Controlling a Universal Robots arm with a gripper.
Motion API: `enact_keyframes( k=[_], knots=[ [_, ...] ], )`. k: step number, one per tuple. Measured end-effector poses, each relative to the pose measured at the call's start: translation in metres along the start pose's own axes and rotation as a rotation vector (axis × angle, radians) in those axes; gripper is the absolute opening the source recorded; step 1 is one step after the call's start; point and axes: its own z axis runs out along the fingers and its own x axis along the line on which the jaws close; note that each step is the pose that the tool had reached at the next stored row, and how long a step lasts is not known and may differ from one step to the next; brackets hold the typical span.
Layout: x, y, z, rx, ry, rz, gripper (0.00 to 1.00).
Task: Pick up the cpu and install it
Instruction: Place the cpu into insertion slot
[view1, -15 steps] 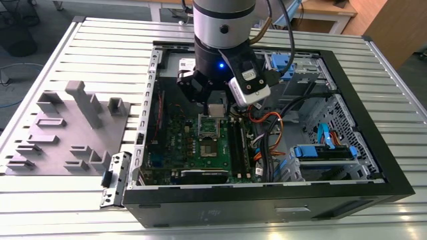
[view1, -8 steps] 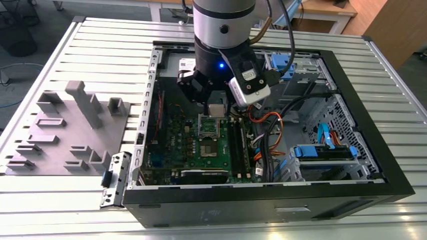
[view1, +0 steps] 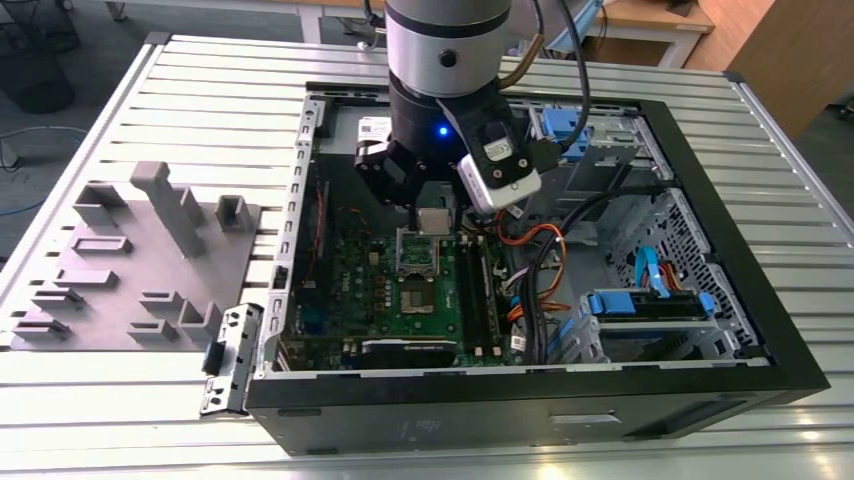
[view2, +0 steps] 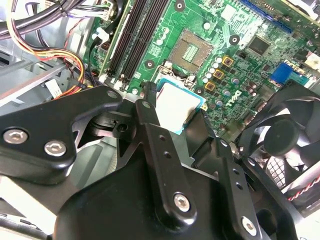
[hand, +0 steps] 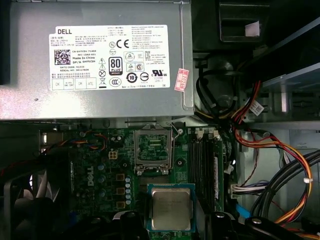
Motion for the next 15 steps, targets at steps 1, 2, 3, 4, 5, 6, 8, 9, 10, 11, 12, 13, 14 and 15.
enact_keyframes(
  k=[1,2,3,4,5,6,8,9,10,11,12,13,14,15],
  knots=[
    [0.0,0.0,0.0,0.0001,-0.0005,0.0,0.47],
    [0.0,0.0,0.0,0.0001,-0.001,0.0,0.47],
    [0.0,0.0,0.0,0.0002,-0.0015,0.0,0.47],
    [0.0,0.0,0.0,0.0002,-0.002,0.001,0.47],
    [0.0,0.0,0.0,0.0003,-0.0026,0.001,0.47],
    [0.0,0.0,0.0,0.0004,-0.0031,0.001,0.47],
    [0.0,0.0,0.0,0.0005,-0.0042,0.001,0.47],
    [0.0,0.0,0.0,0.0005,-0.0047,0.001,0.47],
    [0.0,0.0,0.0,0.0006,-0.0052,0.002,0.47],
    [0.0,0.0,0.0,0.0007,-0.0057,0.002,0.47],
    [0.0,0.0,0.0,0.0007,-0.0062,0.002,0.47],
    [0.0,0.0,0.0,0.0008,-0.0068,0.002,0.47],
    [0.0,0.0,0.0,0.0009,-0.0072,0.002,0.47],
    [0.0,0.0,0.0,0.0009,-0.0078,0.002,0.47]
  ],
)
